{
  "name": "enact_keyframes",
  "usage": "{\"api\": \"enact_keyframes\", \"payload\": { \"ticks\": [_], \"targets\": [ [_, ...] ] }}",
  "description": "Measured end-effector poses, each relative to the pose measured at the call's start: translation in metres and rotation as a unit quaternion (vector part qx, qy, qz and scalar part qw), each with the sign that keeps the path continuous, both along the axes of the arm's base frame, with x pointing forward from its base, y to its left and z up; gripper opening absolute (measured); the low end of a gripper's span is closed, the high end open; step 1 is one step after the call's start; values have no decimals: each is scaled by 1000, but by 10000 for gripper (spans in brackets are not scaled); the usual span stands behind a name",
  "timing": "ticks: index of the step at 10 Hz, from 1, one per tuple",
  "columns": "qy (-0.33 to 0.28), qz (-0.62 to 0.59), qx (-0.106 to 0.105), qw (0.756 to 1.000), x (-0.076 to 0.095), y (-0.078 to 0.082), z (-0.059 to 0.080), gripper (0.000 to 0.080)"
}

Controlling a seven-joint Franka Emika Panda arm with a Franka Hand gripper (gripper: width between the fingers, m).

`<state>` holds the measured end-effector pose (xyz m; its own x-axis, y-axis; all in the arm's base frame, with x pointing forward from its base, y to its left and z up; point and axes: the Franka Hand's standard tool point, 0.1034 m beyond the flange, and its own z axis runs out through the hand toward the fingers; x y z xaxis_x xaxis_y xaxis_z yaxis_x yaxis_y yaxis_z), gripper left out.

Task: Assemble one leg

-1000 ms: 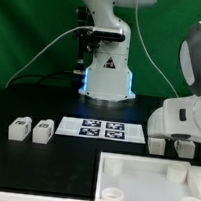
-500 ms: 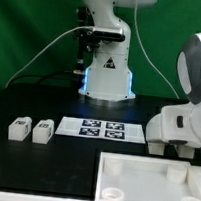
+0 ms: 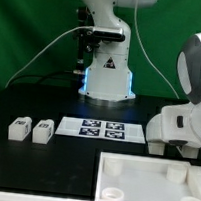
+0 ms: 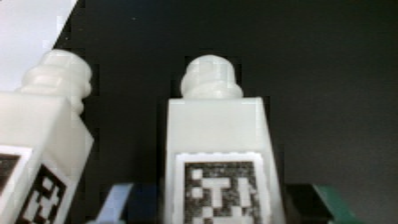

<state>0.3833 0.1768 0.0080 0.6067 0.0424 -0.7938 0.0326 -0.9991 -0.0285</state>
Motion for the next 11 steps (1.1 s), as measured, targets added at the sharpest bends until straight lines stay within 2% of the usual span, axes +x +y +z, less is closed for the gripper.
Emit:
{"api": "enact_keyframes", "payload": {
  "ticks": [6,7,9,10,11],
  "targets": [
    [-1,0,1,1000,2,-1,1,291],
    [-4,29,10,1000,15,-10,20,291],
    [-14,44,28,999,47,-23,69,291],
    [-53,41,40,997,68,-28,82,291],
    [-111,33,46,992,87,-37,101,291]
  ]
}}
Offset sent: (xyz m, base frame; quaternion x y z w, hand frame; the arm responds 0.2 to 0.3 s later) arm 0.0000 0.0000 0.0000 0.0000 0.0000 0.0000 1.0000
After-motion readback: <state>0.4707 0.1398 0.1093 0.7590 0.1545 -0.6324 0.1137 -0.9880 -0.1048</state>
